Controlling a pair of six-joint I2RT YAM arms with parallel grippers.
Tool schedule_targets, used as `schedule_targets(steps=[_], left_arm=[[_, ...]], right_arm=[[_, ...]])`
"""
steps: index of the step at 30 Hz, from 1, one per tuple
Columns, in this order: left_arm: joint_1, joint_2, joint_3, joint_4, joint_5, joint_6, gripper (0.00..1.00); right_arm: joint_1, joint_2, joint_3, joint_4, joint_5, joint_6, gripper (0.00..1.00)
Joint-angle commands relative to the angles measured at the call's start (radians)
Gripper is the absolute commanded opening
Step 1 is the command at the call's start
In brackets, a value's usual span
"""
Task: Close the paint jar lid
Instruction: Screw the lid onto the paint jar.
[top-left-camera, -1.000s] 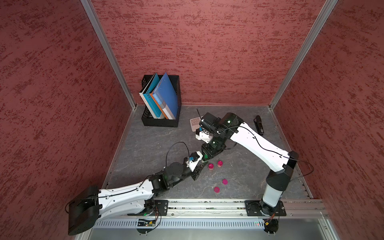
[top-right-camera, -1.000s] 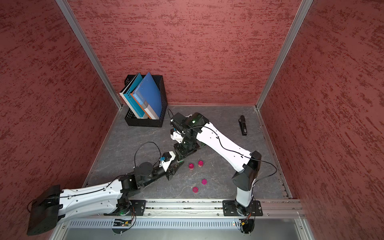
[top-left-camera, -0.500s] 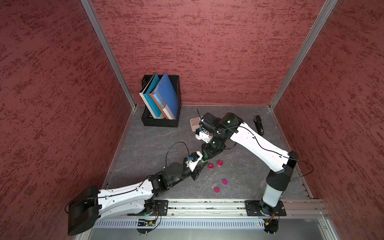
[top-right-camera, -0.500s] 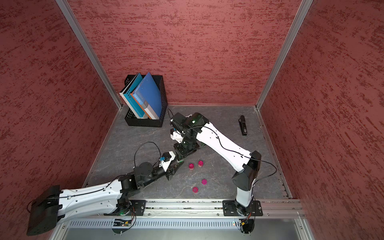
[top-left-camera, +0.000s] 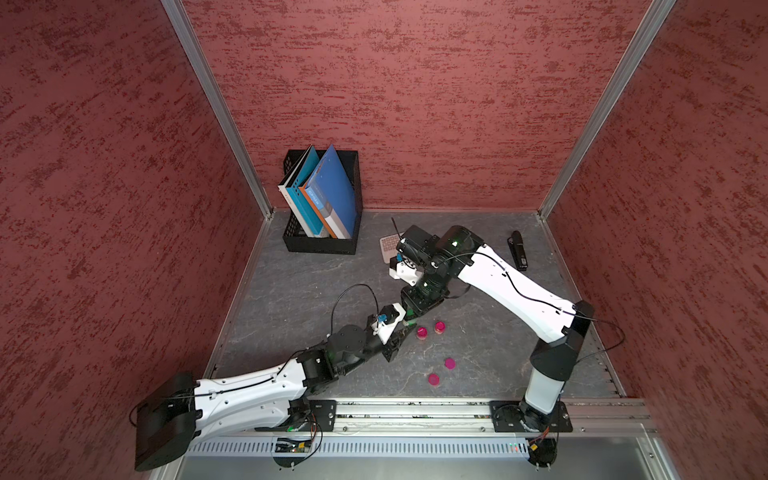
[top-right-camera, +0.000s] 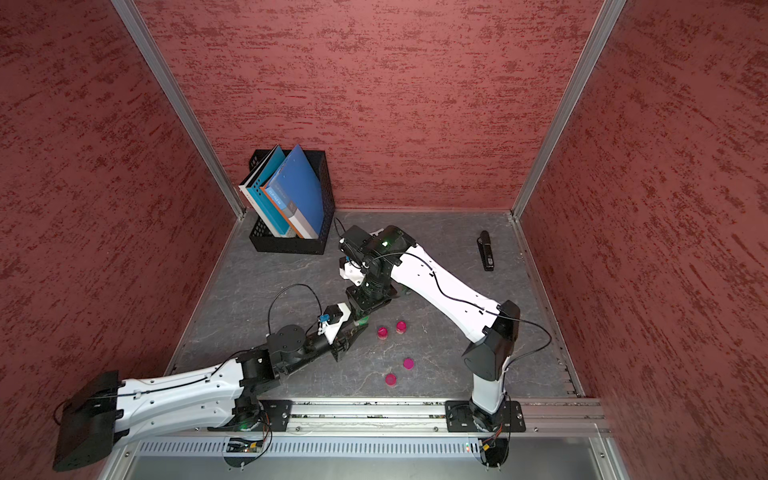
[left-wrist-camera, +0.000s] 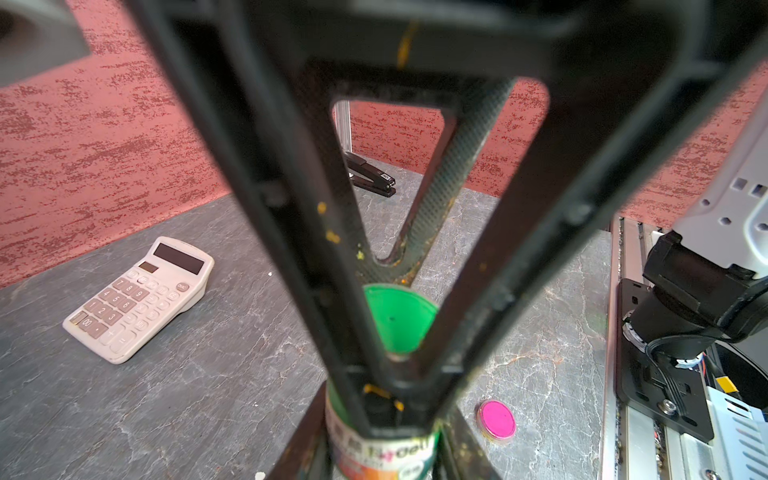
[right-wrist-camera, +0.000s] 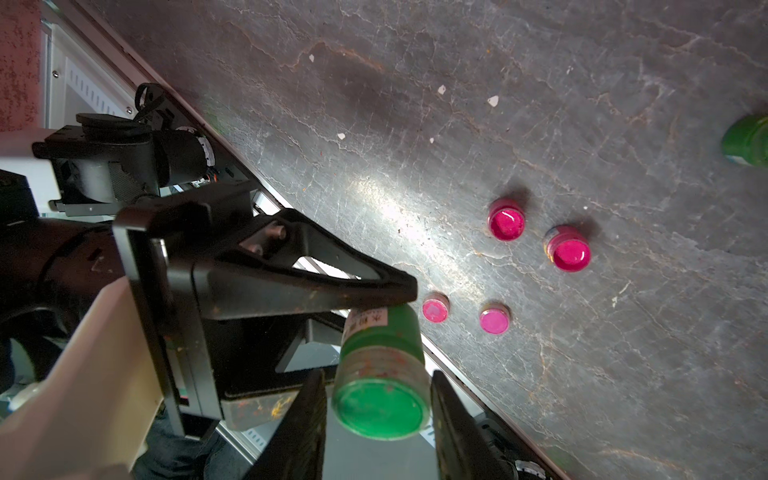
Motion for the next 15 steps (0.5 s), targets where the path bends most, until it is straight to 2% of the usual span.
schedule_targets(steps=[1,15], left_arm=[[-0.004,-0.012,0.028,0.01,0.002,0.005,0.23],[-0.013,-0.02,0.054,0.022,-0.026,0.034,0.23]], right_arm=[[0.006,0.002,-0.005,0.012,0.008,0.003,0.37],[0.006,-0.01,-0.039,0.018,0.019,0.041,0.31]])
